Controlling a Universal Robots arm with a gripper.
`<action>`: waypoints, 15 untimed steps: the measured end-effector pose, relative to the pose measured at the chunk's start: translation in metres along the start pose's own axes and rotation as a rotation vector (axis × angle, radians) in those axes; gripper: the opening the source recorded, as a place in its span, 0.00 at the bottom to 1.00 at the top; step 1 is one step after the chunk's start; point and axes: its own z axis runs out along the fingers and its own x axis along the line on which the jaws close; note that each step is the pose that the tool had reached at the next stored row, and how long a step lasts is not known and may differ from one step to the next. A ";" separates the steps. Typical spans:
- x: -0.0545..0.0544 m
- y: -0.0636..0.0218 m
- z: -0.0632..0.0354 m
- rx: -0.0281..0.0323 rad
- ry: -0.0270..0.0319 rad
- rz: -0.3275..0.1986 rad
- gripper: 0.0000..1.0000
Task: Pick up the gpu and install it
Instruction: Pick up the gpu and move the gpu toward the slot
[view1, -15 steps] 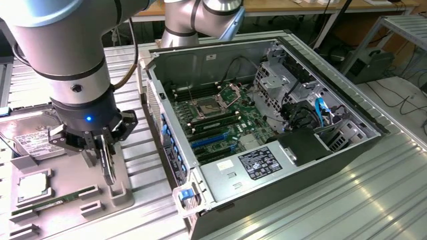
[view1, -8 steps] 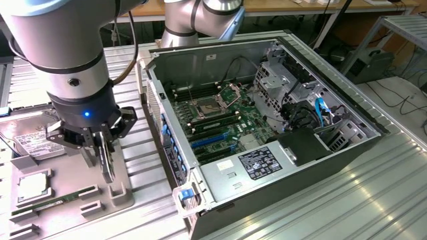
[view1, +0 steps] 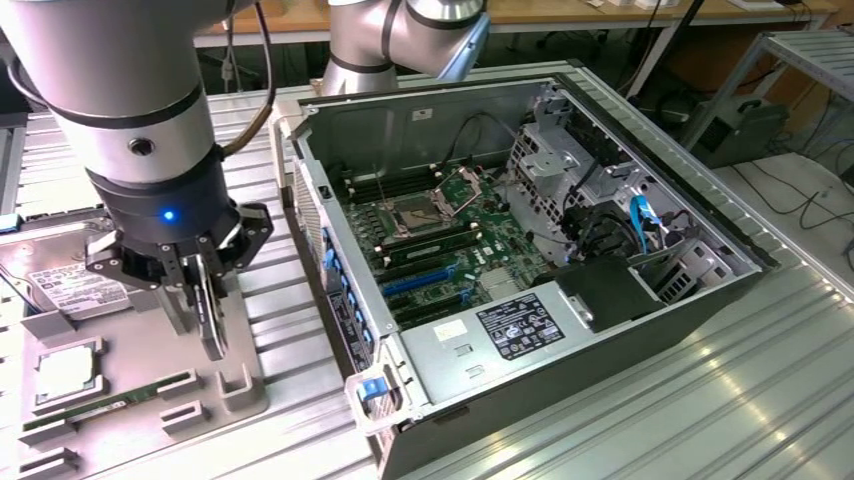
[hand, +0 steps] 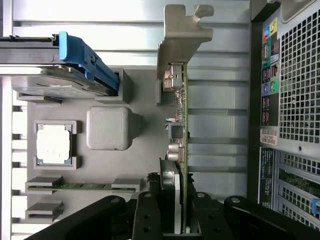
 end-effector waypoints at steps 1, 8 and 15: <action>0.000 0.0001 -0.0021 0.0001 0.0001 0.000 0.28; 0.000 0.0009 -0.0155 0.0001 0.0001 0.000 0.28; 0.000 0.0017 -0.0277 0.0001 0.0000 0.000 0.28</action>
